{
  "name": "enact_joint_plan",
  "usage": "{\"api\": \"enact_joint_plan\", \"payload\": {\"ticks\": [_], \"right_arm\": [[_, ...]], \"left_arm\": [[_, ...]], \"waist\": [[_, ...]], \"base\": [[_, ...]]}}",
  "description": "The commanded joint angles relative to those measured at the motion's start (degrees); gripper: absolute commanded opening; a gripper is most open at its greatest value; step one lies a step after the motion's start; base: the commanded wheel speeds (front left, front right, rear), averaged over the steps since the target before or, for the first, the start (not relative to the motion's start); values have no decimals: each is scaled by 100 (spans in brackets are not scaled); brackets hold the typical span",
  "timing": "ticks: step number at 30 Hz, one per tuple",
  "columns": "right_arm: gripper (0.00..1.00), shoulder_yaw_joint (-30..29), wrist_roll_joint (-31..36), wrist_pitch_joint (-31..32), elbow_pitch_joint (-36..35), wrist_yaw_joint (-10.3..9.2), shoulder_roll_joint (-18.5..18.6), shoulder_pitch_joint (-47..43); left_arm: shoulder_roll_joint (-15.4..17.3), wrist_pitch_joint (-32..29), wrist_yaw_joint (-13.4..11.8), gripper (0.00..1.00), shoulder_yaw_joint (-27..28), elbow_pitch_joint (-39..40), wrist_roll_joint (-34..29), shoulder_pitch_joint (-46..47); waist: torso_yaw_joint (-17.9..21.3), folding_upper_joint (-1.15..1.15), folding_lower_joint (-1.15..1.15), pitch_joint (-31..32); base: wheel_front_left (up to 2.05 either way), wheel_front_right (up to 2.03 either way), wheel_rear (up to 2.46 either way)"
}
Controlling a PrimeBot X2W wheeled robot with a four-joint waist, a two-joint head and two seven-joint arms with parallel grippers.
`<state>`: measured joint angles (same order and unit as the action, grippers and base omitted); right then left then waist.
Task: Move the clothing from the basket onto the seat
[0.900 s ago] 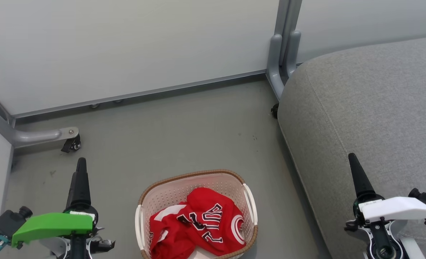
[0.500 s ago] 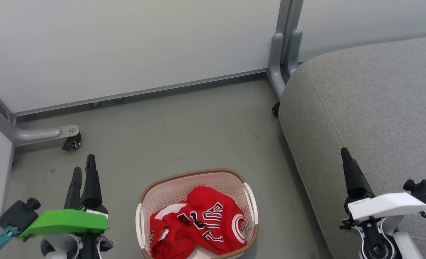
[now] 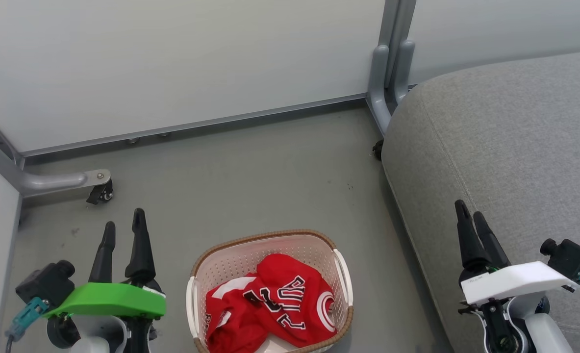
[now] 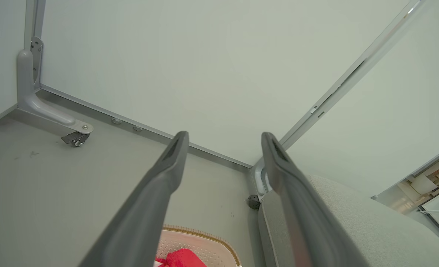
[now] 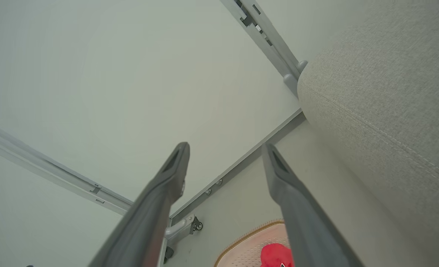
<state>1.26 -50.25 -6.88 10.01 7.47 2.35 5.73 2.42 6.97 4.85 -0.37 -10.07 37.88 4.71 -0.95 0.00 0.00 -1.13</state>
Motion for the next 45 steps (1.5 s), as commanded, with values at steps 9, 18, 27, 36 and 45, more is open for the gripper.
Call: {"api": "enact_joint_plan", "payload": {"ticks": [9,18,27,36,45], "right_arm": [[100,96,735,-189,-101,3,44,102],[100,227,1343,-313,-62,3,48,69],[100,314,1907,-433,42,3,53,110],[100,356,2420,-543,41,3,57,122],[100,306,2911,-653,67,3,61,139]], "left_arm": [[48,179,-128,100,-124,30,-806,76],[52,307,-216,100,-244,-34,-1443,38],[56,425,-278,100,-319,-127,-1976,75],[59,532,-319,100,-380,-159,-2419,80],[61,636,-358,100,-442,-186,-2831,87]], "waist": [[-36,0,0,11],[-69,0,0,51],[-105,0,0,47],[-131,0,0,34],[-151,0,0,31]], "base": [[0,0,0],[0,0,0],[0,0,0],[0,0,0],[0,0,0]]}}
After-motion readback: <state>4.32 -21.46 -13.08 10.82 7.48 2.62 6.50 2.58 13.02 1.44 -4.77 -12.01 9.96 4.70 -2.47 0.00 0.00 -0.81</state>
